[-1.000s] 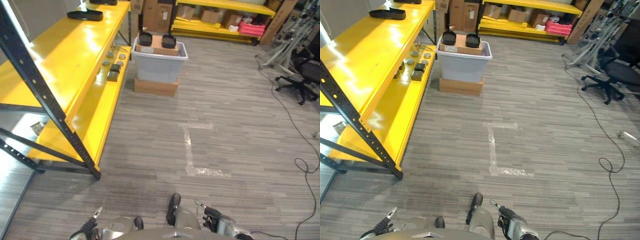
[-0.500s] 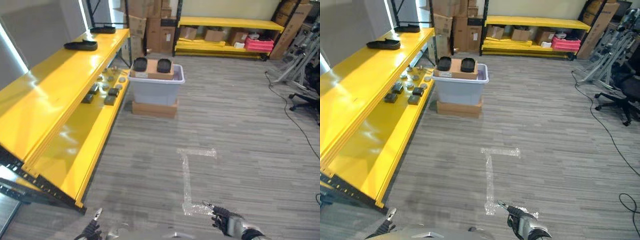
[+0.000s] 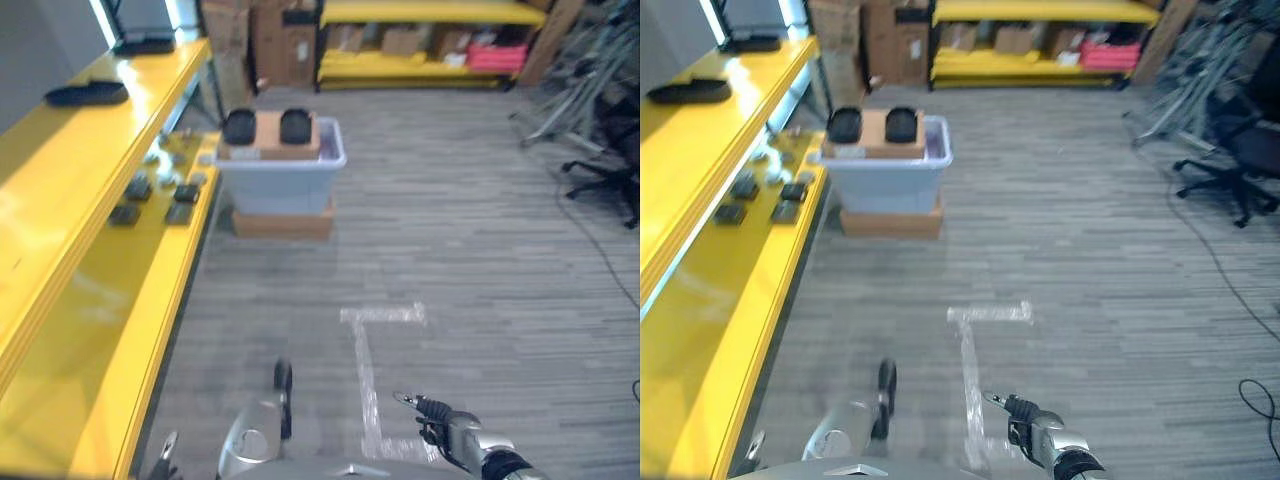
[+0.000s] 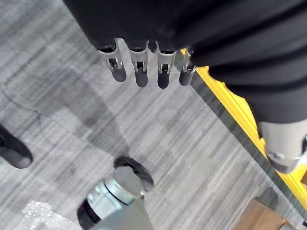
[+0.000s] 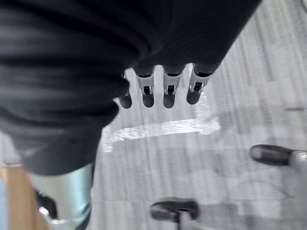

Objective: Move parts from the plastic box to the shelf.

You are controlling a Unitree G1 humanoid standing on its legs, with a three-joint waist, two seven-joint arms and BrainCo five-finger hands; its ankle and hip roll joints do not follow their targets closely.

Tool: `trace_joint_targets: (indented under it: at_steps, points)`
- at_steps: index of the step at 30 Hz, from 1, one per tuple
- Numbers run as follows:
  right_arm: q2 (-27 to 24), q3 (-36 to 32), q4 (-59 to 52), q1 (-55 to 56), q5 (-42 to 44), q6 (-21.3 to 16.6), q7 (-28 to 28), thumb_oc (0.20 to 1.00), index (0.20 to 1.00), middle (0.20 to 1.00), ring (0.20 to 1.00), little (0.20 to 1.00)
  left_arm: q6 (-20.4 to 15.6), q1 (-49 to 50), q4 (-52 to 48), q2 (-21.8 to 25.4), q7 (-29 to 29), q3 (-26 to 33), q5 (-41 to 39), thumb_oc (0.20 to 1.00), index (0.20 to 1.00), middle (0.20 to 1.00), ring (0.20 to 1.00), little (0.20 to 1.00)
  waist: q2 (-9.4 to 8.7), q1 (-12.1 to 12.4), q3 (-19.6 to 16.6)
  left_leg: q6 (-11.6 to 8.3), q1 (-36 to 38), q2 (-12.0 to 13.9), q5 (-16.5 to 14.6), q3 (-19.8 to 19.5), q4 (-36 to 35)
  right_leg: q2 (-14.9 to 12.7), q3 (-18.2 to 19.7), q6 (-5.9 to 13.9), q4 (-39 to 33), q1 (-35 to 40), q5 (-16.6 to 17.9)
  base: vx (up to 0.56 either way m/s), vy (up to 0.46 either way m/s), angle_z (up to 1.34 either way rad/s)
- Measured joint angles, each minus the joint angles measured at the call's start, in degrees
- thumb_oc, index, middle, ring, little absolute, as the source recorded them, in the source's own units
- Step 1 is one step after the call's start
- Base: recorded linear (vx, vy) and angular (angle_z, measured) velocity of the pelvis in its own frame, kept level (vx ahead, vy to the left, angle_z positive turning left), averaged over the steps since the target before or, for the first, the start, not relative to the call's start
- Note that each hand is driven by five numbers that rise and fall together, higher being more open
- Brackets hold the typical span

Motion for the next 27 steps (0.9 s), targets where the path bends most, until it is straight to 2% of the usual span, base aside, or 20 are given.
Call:
trace_joint_targets:
  at_steps: [1,2,3,4,5,6,7,9,10,11,12,13,15,17,20,22,23,24,26,27]
  points:
    - [1.1,0.12,0.81,-0.73,0.11,0.02,-0.09,1.0,1.0,1.0,1.0,1.0,-0.18,-0.9,0.87,0.44,0.36,0.38,0.0,1.0,1.0,1.0,1.0,1.0,-1.1,0.87,-0.58,0.1,0.78,-0.88,0.03,0.84,1.15,-2.14,-1.87,0.69,5.42,-1.88,-0.55,0.46,0.317,-0.76]
    - [3.28,0.2,0.57,-0.45,1.39,-0.58,-0.03,1.0,1.0,1.0,1.0,1.0,-1.28,-1.2,1.39,1.24,0.6,0.75,0.12,1.0,1.0,1.0,1.0,1.0,-3.84,1.77,-2.4,2.2,0.81,-2.49,0.62,2.3,2.09,-5.02,-5.37,3.4,12.53,-4.71,-0.22,0.34,0.266,-0.58]
    - [4.53,0.04,0.8,-0.45,2.04,-1.18,0.0,1.0,1.0,1.0,1.0,1.0,-2.06,-2.06,1.86,1.95,0.56,0.54,0.51,1.0,1.0,1.0,1.0,1.0,-4.84,1.81,-2.38,5.75,1.06,-3.95,0.97,3.01,2.6,-7.01,-6.55,6.26,17.67,-6.43,0.51,0.37,0.324,-0.25]
    - [5.96,-0.03,0.85,-0.51,2.38,-1.5,-0.09,1.0,1.0,1.0,1.0,1.0,-2.48,-3.95,2.63,2.61,0.6,0.38,0.79,1.0,1.0,1.0,1.0,1.0,-7.24,1.86,-2.24,6.54,2.21,-6.27,-0.27,3.43,2.56,-9.43,-6.34,9.33,24.72,-8.52,1.48,0.26,0.259,0.16]
    - [7.28,-0.13,0.88,-0.57,2.39,-2.16,-0.65,1.0,1.0,1.0,1.0,1.0,-3.22,-6.05,3.14,2.55,0.43,-1.08,0.72,1.0,1.0,1.0,1.0,1.0,-7.87,2.26,-2.23,7.72,4.02,-7.8,-1.89,3.62,2.62,-10.44,-5.87,10.71,33.71,-12.04,3.19,0.25,0.236,-0.03]
    - [7.7,-0.1,0.79,-1.47,2.47,-2.42,-0.73,1.0,1.0,1.0,1.0,1.0,-3.89,-6.33,2.94,2.23,0.35,-2.72,0.73,1.0,1.0,1.0,1.0,1.0,-6.82,3.23,-2.59,7.96,4.87,-7.7,-3.23,4.6,2.33,-9.98,-5.66,11.03,37.89,-15.27,5.74,0.39,0.206,-0.29]
    - [7.98,-0.03,-0.8,-2.75,2.86,-3.34,-0.78,1.0,1.0,1.0,1.0,1.0,-4.19,-6.02,2.01,2.21,0.32,-5.05,0.55,1.0,1.0,1.0,1.0,1.0,-4.72,2.77,-3.01,7.36,5.83,-7.93,-3.88,4.93,1.34,-9.12,-7.84,10.49,40.07,-20.4,6.04,0.25,0.072,-0.42]
    - [7.17,-0.21,-3.38,-3.4,2.83,-3.89,-0.78,1.0,1.0,1.0,1.0,1.0,-4.13,-6.4,0.98,2.14,0.3,-5.66,0.53,1.0,1.0,1.0,1.0,1.0,-1.99,1.47,-2.5,5.76,6.76,-7.97,-4.25,4.11,-0.26,-8.08,-12.47,7.44,33.34,-23.49,2.18,0.31,-0.022,-0.01]
    - [6.32,-0.25,-3.65,-3.86,2.82,-4.6,-0.74,1.0,1.0,1.0,1.0,1.0,-3.94,-6.85,0.21,1.55,0.42,-5.88,0.48,1.0,1.0,1.0,1.0,1.0,0.21,1.06,-1.85,-2.26,6.31,-6.84,-5.86,4.62,1.0,-4.73,-14.84,5.0,20.23,-24.98,2.81,0.4,-0.1,0.13]
    - [6.55,-0.23,-3.05,-4.26,2.82,-4.88,-0.75,1.0,1.0,1.0,1.0,1.0,-3.91,-7.66,-0.23,2.31,0.53,-5.82,0.35,1.0,1.0,1.0,1.0,1.0,-1.64,1.51,-0.49,-9.43,3.68,-8.36,-3.89,2.86,6.02,-5.78,-13.53,2.75,8.94,-25.38,4.53,0.5,-0.109,-0.02]
    - [7.03,-0.56,-2.47,-4.42,2.7,-4.61,-0.59,1.0,1.0,1.0,1.0,1.0,-3.79,-8.31,-1.17,3.16,0.63,-5.16,0.13,1.0,1.0,1.0,1.0,1.0,-4.49,1.65,1.33,2.03,-0.85,-8.61,-8.43,1.41,15.92,-10.25,-11.95,3.46,3.9,-27.22,10.66,0.63,-0.159,-0.39]
    - [5.36,-0.8,-3.16,-2.99,2.48,-5.02,-0.5,1.0,1.0,1.0,1.0,1.0,-2.43,-7.0,-0.14,0.95,1.54,-5.01,0.0,1.0,1.0,1.0,1.0,1.0,0.02,1.31,0.51,1.95,1.07,-3.72,-11.47,-3.22,13.72,-8.96,-11.2,7.54,6.22,-27.6,12.0,0.59,-0.159,-0.47]
    - [4.27,-1.96,-4.33,-1.41,1.85,-5.02,0.75,1.0,1.0,1.0,1.0,1.0,-1.71,-6.98,-0.32,-0.78,1.77,-5.1,0.04,1.0,1.0,1.0,1.0,1.0,0.67,-0.89,1.76,4.79,1.81,-5.68,-10.81,-3.4,11.63,-11.48,-10.58,8.95,3.78,-29.67,13.76,0.52,-0.159,-0.03]
    - [4.04,-2.86,-4.3,-0.41,1.67,-4.85,0.9,1.0,1.0,1.0,1.0,1.0,-1.79,-7.81,-0.34,-1.26,1.65,-5.37,0.07,1.0,1.0,1.0,1.0,1.0,0.35,-2.21,2.17,5.05,2.09,-6.99,-10.2,-3.98,10.42,-13.79,-10.43,10.99,-4.31,-31.18,17.37,0.66,-0.166,0.23]
    - [5.55,-2.83,-4.32,1.31,1.67,-4.71,1.37,1.0,1.0,1.0,1.0,1.0,-2.25,-7.75,-1.92,-0.97,1.6,-4.94,0.65,1.0,1.0,1.0,1.0,1.0,-0.41,-3.44,3.88,4.53,4.89,-8.21,-11.66,-7.9,11.2,-16.65,-10.75,9.8,-11.55,-27.93,20.3,0.75,-0.136,0.76]
    - [6.02,-2.48,-3.85,0.93,1.7,-4.81,1.45,1.0,1.0,1.0,1.0,1.0,-2.49,-6.91,-1.63,-0.14,1.16,-4.81,0.73,1.0,1.0,1.0,1.0,1.0,-1.55,-2.81,3.81,4.57,6.26,-7.46,-14.41,-7.94,12.71,-16.44,-10.32,10.08,-7.74,-24.74,19.01,0.62,-0.108,0.9]
    - [6.16,-2.61,-2.14,-0.18,1.7,-4.86,1.46,1.0,1.0,1.0,1.0,1.0,-2.32,-7.24,-0.68,0.65,0.99,-4.93,0.77,1.0,1.0,1.0,1.0,1.0,-2.7,-2.95,3.42,5.01,6.51,-6.91,-15.12,-7.47,14.02,-15.97,-10.13,9.22,-2.62,-24.27,17.23,0.6,-0.125,0.74]
    - [6.07,-2.84,-1.72,-0.43,1.71,-4.97,1.46,1.0,1.0,1.0,1.0,1.0,-2.35,-6.6,-0.78,1.0,0.94,-4.89,0.77,1.0,1.0,1.0,1.0,1.0,-3.21,-2.47,3.11,4.72,6.58,-6.64,-15.55,-7.7,14.67,-14.83,-8.72,7.87,-2.21,-23.62,18.05,0.66,-0.116,0.47]
    - [5.22,-2.68,-1.35,-3.18,1.7,-5.77,1.48,1.0,1.0,1.0,1.0,1.0,-2.23,-4.87,-0.23,0.9,0.88,-4.43,1.38,1.0,1.0,1.0,1.0,1.0,-3.82,-2.1,2.56,3.16,7.5,-5.71,-16.36,-8.53,14.3,-13.68,-9.07,6.83,0.75,-23.32,16.52,0.57,-0.118,0.17]
    - [4.39,-2.11,-0.17,-3.72,1.7,-5.96,1.61,1.0,1.0,1.0,1.0,1.0,-2.13,-3.39,0.52,0.88,0.82,-4.61,1.95,1.0,1.0,1.0,1.0,1.0,-2.85,-1.99,1.22,0.37,9.31,-3.99,-15.65,-9.43,12.16,-11.25,-9.41,5.42,0.7,-22.28,15.14,0.57,-0.153,0.13]
